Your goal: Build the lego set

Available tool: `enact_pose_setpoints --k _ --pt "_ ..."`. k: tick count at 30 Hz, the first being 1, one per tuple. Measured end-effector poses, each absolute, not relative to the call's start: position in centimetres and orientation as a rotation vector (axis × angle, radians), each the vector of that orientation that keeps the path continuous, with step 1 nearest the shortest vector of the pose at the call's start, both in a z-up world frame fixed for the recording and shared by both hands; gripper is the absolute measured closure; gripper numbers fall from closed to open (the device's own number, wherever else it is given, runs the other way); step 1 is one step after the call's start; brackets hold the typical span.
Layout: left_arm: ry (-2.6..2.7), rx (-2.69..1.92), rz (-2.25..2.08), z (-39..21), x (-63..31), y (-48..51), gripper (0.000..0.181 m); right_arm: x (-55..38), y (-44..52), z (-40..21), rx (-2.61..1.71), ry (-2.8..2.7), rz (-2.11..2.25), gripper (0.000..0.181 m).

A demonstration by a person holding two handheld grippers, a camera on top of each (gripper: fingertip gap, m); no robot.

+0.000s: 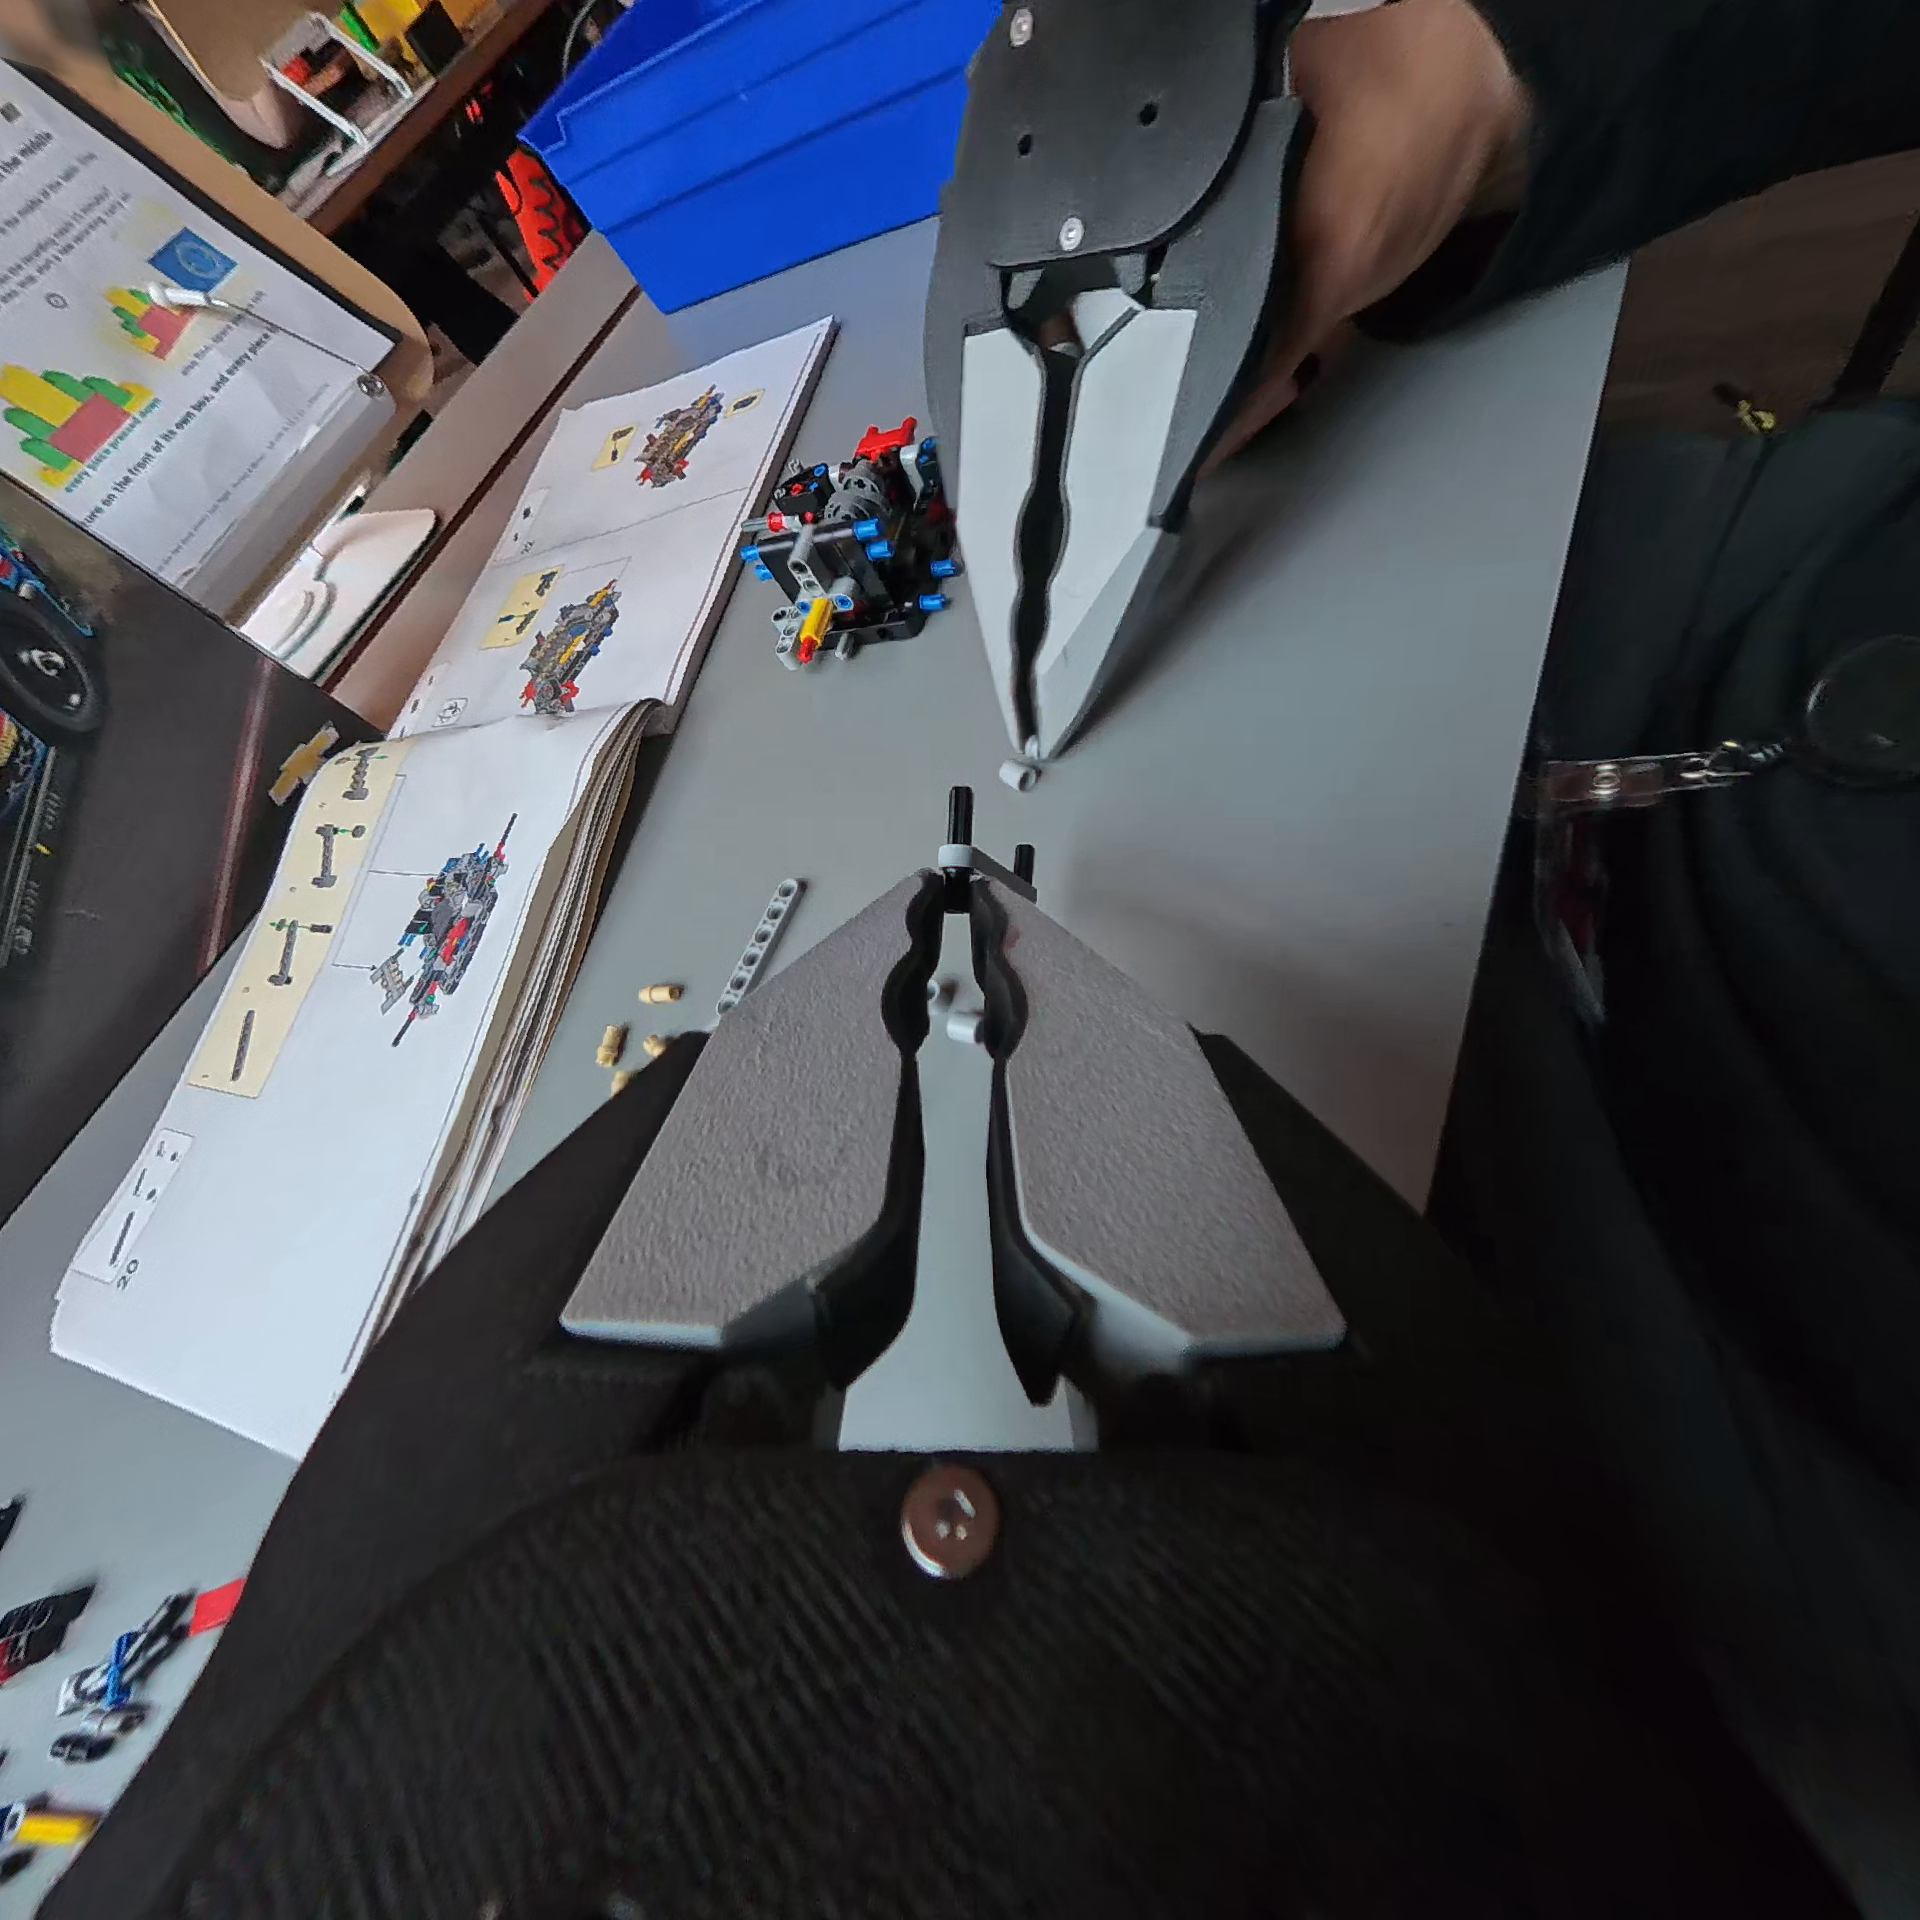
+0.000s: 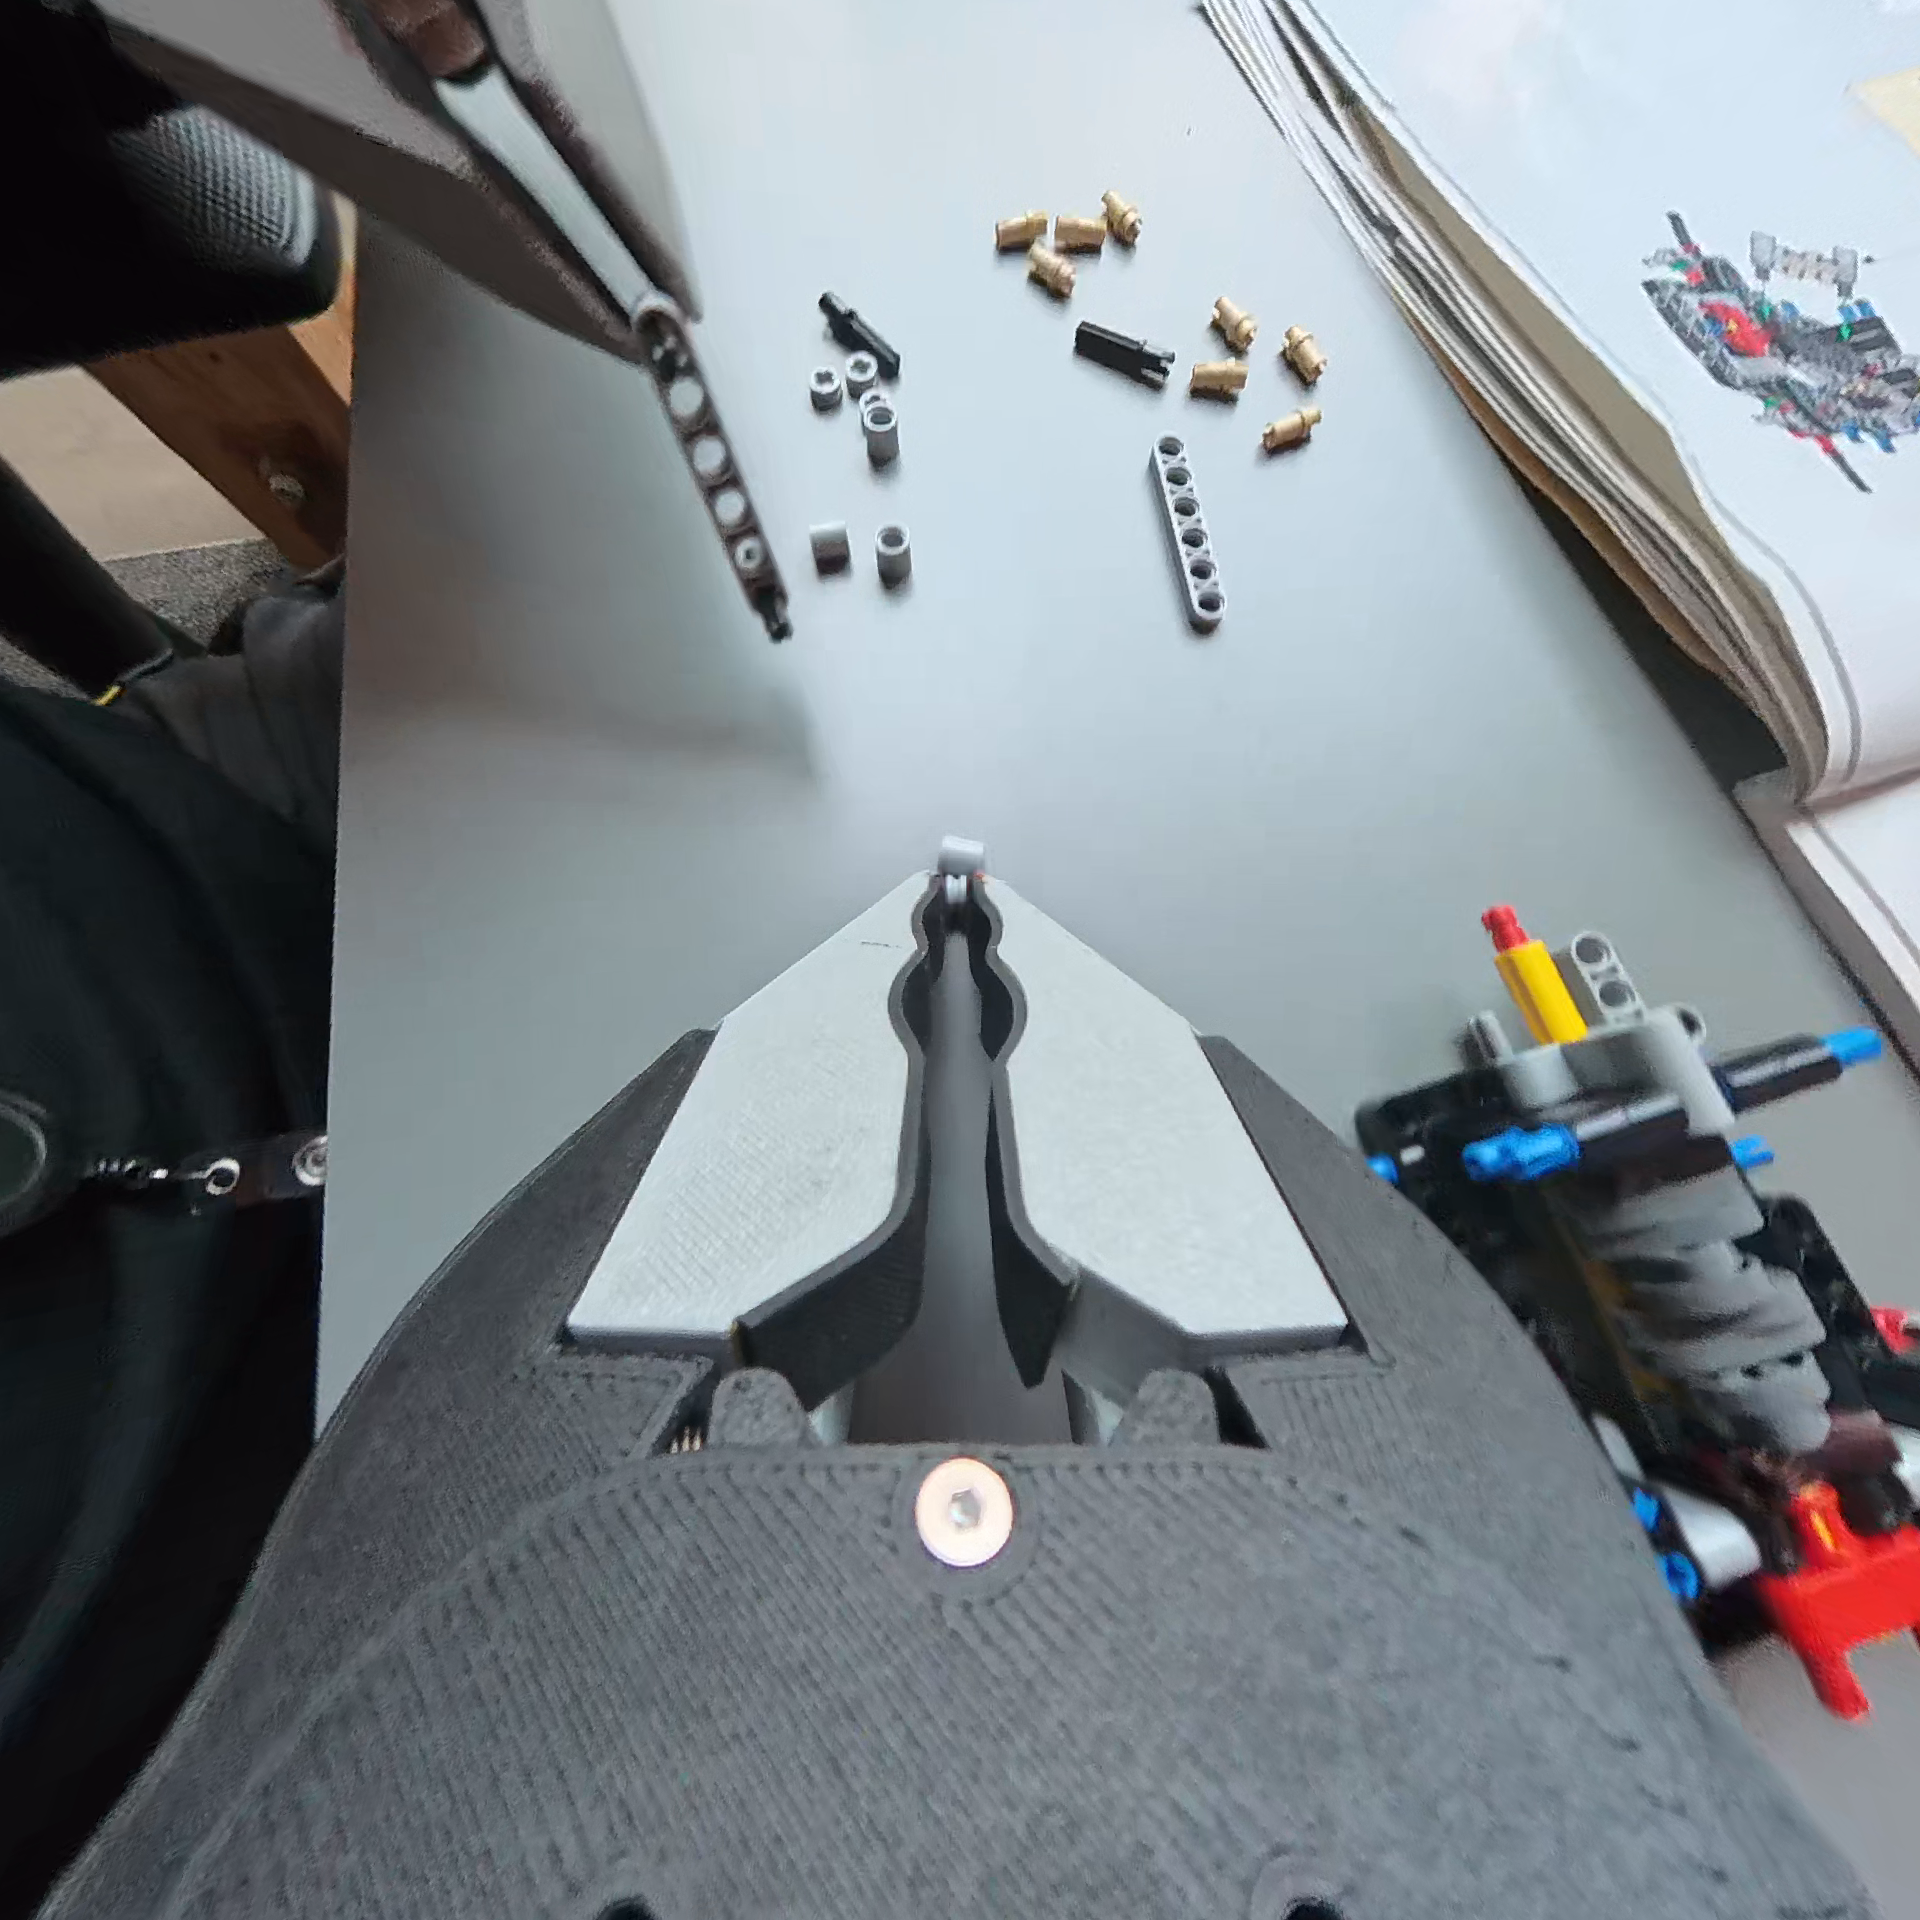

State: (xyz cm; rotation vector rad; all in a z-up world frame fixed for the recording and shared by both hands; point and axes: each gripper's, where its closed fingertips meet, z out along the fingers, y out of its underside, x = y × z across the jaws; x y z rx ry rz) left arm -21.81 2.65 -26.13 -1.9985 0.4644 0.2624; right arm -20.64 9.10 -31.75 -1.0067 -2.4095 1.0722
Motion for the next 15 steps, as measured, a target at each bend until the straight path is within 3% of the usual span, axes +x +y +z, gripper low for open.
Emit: enact_pose_setpoints --k 15 --pt "0.438 -2.004 0.290 -27.3 -22.2 0.6 0.179 -23.6 6.9 -31.7 -1.021 -2.407 1.090 0.181"
